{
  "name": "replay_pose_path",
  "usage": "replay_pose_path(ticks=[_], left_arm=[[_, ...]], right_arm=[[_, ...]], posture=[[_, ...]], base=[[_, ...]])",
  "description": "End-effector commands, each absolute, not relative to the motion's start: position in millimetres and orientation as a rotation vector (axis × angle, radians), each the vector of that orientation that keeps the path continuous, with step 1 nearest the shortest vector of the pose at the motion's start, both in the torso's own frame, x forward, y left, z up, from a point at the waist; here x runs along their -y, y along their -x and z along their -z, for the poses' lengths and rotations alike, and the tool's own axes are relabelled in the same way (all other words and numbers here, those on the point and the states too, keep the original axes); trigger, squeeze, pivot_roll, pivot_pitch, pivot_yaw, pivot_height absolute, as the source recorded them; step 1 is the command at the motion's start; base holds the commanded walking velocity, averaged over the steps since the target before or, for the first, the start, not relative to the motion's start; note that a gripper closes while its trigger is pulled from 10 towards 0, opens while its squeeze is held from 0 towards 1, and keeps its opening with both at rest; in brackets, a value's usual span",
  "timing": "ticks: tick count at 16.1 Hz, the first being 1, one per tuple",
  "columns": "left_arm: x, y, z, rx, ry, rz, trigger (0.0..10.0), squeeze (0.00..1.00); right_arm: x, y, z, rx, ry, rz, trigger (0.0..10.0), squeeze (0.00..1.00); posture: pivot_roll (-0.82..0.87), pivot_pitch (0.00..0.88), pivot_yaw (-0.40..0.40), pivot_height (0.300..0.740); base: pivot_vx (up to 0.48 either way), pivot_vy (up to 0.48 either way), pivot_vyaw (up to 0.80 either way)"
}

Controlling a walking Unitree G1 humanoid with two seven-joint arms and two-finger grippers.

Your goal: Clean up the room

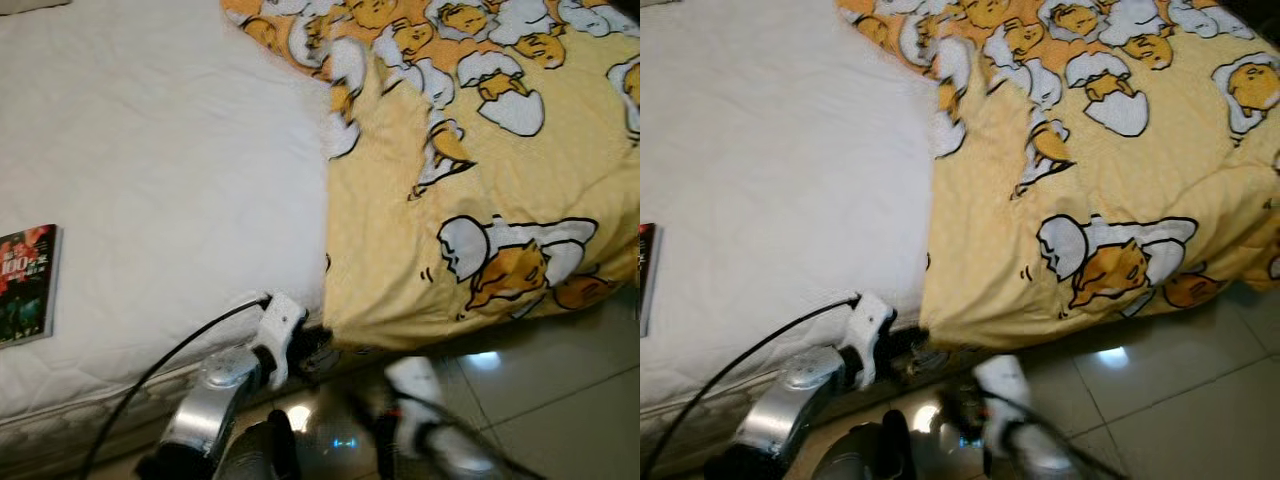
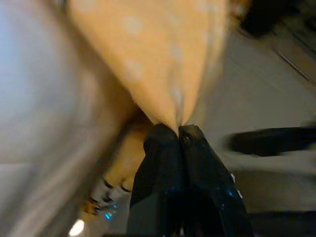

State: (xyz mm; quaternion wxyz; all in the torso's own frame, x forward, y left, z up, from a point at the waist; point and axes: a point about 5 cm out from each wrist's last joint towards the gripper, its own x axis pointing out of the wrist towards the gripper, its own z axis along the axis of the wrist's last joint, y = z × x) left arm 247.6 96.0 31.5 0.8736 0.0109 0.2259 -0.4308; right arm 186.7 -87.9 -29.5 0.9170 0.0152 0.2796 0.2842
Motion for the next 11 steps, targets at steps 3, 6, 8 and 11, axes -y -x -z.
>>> replay_pose_path(ticks=[3, 6, 8, 11], left_arm=[[-83, -209, -24, -0.628, -0.020, 1.181, 0.0, 0.00], [-77, -200, -30, -0.659, -0.035, 1.230, 0.0, 0.00], [-79, -228, -31, -0.572, -0.047, 0.977, 10.0, 0.00], [-92, -256, -41, -0.500, -0.051, 0.774, 10.0, 1.00]], right_arm=[[45, -178, 49, -0.623, 0.019, -0.614, 10.0, 0.00], [45, -183, 48, -0.574, 0.037, -0.619, 10.0, 0.00], [68, -187, 38, -0.478, 0.059, -0.597, 10.0, 0.00], [100, -198, 37, -0.429, 0.120, -0.366, 10.0, 0.00]], posture=[[-0.23, 0.173, 0.071, 0.740], [-0.22, 0.170, 0.066, 0.740], [-0.23, 0.170, 0.065, 0.740], [-0.23, 0.155, 0.069, 0.740]], base=[[0.000, 0.000, 0.00], [0.000, 0.000, 0.00], [0.000, 0.000, 0.00], [0.000, 0.000, 0.00]])
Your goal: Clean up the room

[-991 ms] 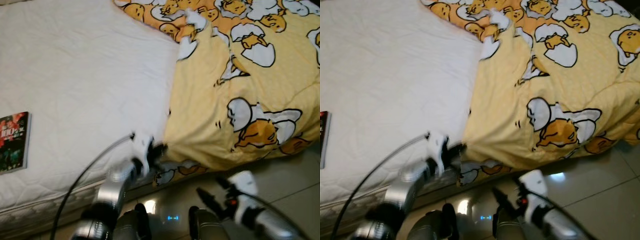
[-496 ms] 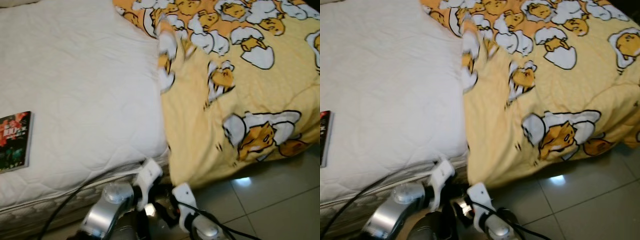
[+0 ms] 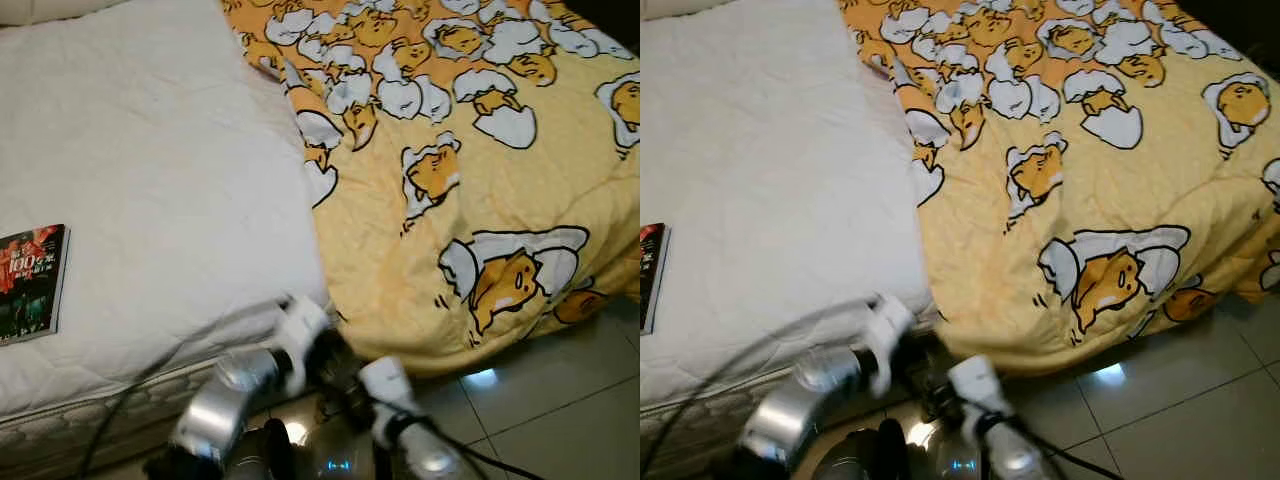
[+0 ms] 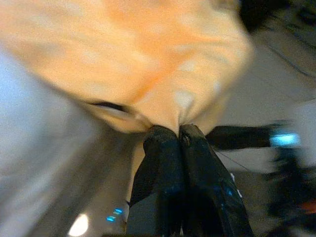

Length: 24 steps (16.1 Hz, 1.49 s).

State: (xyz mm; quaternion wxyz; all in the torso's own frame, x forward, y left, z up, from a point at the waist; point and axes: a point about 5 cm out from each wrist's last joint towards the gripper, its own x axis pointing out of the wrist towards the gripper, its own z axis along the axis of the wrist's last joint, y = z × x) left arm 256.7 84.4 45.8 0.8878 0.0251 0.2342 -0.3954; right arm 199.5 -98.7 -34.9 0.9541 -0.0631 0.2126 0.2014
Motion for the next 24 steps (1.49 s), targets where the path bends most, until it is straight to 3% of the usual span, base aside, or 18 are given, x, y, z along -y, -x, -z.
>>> replay_pose_path(ticks=[1, 2, 3, 4, 6, 10, 14, 16, 18, 24], left_arm=[[-93, -259, -42, -0.501, -0.039, 0.760, 10.0, 1.00], [-95, -264, -43, -0.495, -0.060, 0.755, 10.0, 1.00], [-94, -269, -43, -0.494, -0.064, 0.751, 10.0, 1.00], [-94, -275, -44, -0.488, -0.063, 0.735, 10.0, 1.00], [-94, -279, -44, -0.488, -0.063, 0.728, 10.0, 1.00], [-94, -286, -42, -0.481, -0.030, 0.720, 10.0, 1.00], [-88, -314, -49, -0.383, 0.213, 0.541, 10.0, 1.00], [-82, -320, -46, -0.401, 0.243, 0.548, 10.0, 1.00], [-78, -320, -41, -0.434, 0.222, 0.569, 10.0, 1.00], [-76, -324, -35, -0.504, 0.200, 0.539, 10.0, 1.00]], right_arm=[[123, -201, 31, -0.426, 0.097, -0.306, 10.0, 0.00], [227, -207, -6, -0.489, 0.136, -0.163, 10.0, 0.00], [280, -200, -26, -0.563, 0.184, -0.094, 10.0, 0.00], [307, -200, -40, -0.564, 0.169, -0.030, 10.0, 0.00], [317, -202, -53, -0.532, 0.135, -0.021, 10.0, 0.00], [314, -208, -96, -0.409, 0.034, -0.129, 10.0, 0.00], [264, -218, -107, -0.291, 0.000, -0.362, 10.0, 0.00], [222, -216, -102, -0.313, -0.006, -0.512, 10.0, 0.00], [201, -212, -108, -0.316, -0.003, -0.625, 10.0, 0.00], [198, -191, -140, -0.361, -0.035, -0.784, 10.0, 0.00]], posture=[[-0.23, 0.154, 0.071, 0.740], [-0.24, 0.153, 0.079, 0.740], [-0.25, 0.151, 0.087, 0.740], [-0.25, 0.148, 0.103, 0.740], [-0.25, 0.147, 0.107, 0.740], [-0.25, 0.138, 0.109, 0.740], [-0.28, 0.147, 0.099, 0.740], [-0.30, 0.165, 0.100, 0.740], [-0.32, 0.184, 0.108, 0.740], [-0.39, 0.259, 0.118, 0.740]], base=[[0.000, 0.000, 0.00], [0.000, 0.000, 0.00], [0.000, 0.000, 0.00], [0.000, 0.000, 0.00], [0.000, 0.000, 0.00], [0.000, 0.000, 0.00], [0.000, 0.000, 0.00], [0.000, 0.000, 0.00], [0.000, 0.000, 0.00], [0.000, 0.000, 0.00]])
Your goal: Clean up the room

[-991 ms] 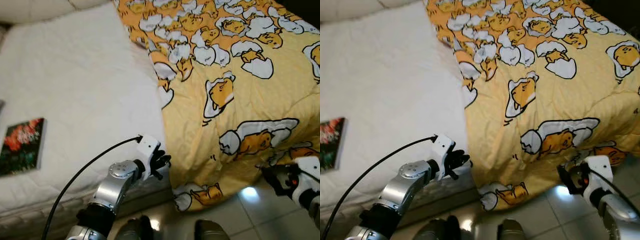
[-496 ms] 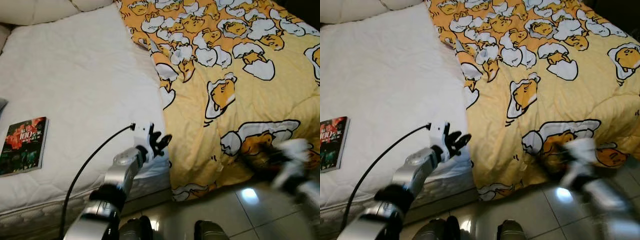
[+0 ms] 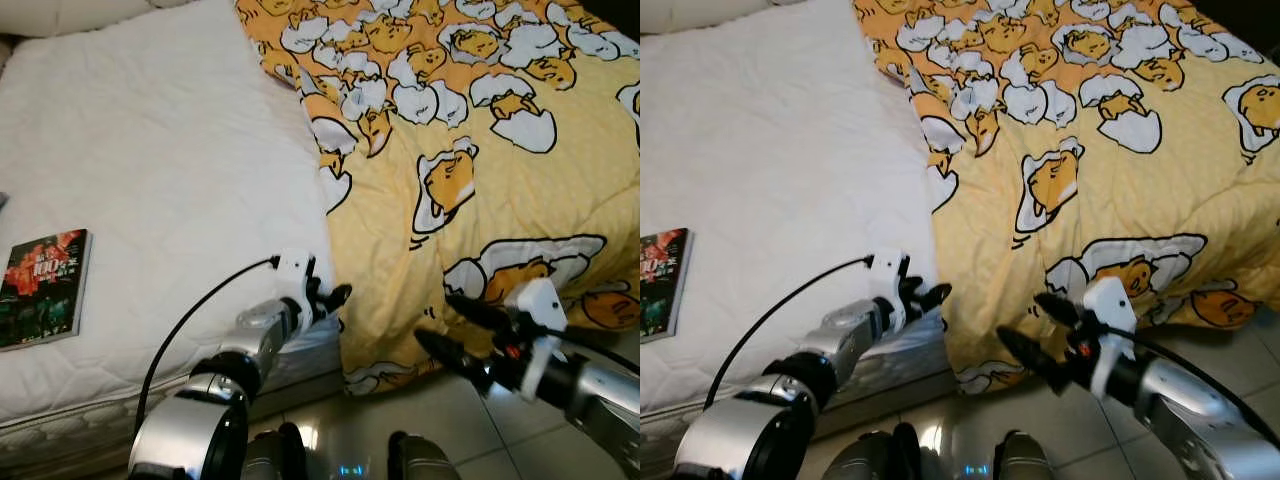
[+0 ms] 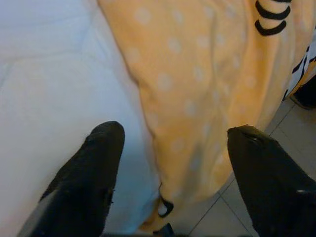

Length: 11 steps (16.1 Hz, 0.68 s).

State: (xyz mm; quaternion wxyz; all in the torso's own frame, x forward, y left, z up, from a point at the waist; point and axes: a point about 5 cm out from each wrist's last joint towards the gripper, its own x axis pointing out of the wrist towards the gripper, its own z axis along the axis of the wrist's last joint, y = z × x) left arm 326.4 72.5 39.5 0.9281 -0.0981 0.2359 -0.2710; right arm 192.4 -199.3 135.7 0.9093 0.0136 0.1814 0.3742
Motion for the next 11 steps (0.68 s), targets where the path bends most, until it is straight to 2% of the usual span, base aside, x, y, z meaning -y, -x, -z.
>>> replay_pose_path(ticks=[1, 2, 3, 6, 7, 8, 11], left_arm=[[-74, -324, -35, -0.511, 0.208, 0.532, 10.0, 1.00], [-72, -324, -35, -0.513, 0.226, 0.539, 10.0, 0.90], [-70, -323, -35, -0.513, 0.248, 0.554, 10.0, 0.00], [-60, -319, -32, -0.553, 0.255, 0.581, 10.0, 0.00], [-58, -317, -29, -0.564, 0.233, 0.576, 9.1, 0.00], [-57, -316, -29, -0.570, 0.256, 0.569, 0.0, 0.00], [-52, -316, -30, -0.561, 0.339, 0.579, 0.0, 0.00]], right_arm=[[201, -185, -145, -0.396, -0.038, -0.807, 10.0, 0.00], [206, -180, -148, -0.429, -0.029, -0.822, 10.0, 0.00], [211, -175, -150, -0.456, -0.009, -0.827, 10.0, 0.00], [225, -167, -156, -0.491, 0.021, -0.792, 10.0, 0.00], [228, -162, -158, -0.501, 0.016, -0.789, 10.0, 0.00], [228, -160, -159, -0.505, 0.017, -0.783, 10.0, 0.00], [228, -155, -157, -0.501, 0.007, -0.748, 10.0, 0.00]], posture=[[-0.40, 0.269, 0.120, 0.740], [-0.41, 0.276, 0.124, 0.740], [-0.42, 0.282, 0.130, 0.740], [-0.44, 0.308, 0.145, 0.740], [-0.44, 0.311, 0.148, 0.740], [-0.44, 0.312, 0.149, 0.740], [-0.44, 0.308, 0.151, 0.740]], base=[[0.000, 0.000, 0.00], [0.000, 0.000, 0.00], [0.000, 0.000, 0.00], [0.000, 0.000, 0.00], [0.000, 0.000, 0.00], [0.000, 0.000, 0.00], [0.000, 0.000, 0.00]])
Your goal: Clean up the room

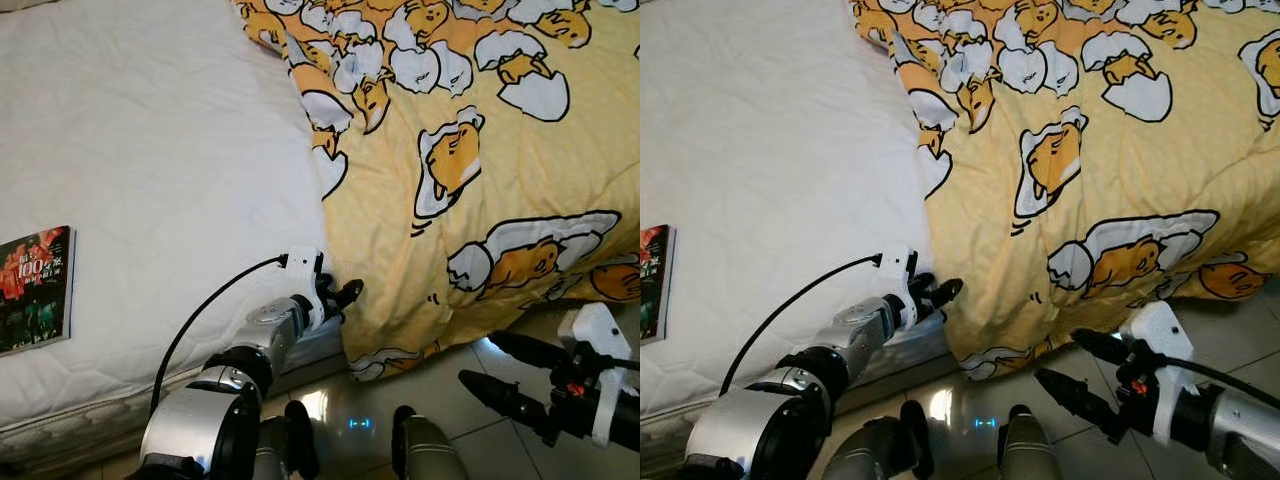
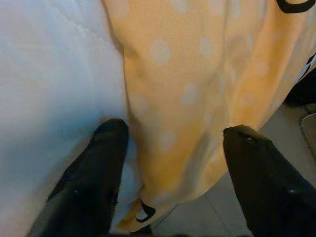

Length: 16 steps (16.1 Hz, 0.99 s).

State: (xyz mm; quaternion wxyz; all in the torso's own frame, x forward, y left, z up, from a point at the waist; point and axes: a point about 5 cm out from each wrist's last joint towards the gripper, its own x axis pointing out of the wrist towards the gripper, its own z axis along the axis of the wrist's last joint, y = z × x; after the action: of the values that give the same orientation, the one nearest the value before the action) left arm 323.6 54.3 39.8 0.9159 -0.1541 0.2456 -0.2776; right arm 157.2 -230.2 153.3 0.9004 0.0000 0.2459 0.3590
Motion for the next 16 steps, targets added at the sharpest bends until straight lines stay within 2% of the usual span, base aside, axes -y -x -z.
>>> replay_pose_path(ticks=[1, 7, 16], left_arm=[[-51, -316, -31, -0.557, 0.353, 0.580, 0.0, 0.00], [-35, -314, -38, -0.517, 0.514, 0.650, 0.0, 0.00], [-47, -320, -41, -0.494, 0.487, 0.612, 0.0, 0.00]], right_arm=[[228, -154, -156, -0.501, 0.002, -0.744, 10.0, 0.00], [225, -153, -146, -0.497, 0.000, -0.724, 10.0, 0.00], [223, -161, -144, -0.466, 0.013, -0.714, 10.0, 0.00]], posture=[[-0.44, 0.306, 0.152, 0.740], [-0.42, 0.276, 0.139, 0.740], [-0.40, 0.259, 0.129, 0.740]], base=[[0.000, 0.000, 0.00], [0.000, 0.000, 0.00], [0.000, 0.000, 0.00]])
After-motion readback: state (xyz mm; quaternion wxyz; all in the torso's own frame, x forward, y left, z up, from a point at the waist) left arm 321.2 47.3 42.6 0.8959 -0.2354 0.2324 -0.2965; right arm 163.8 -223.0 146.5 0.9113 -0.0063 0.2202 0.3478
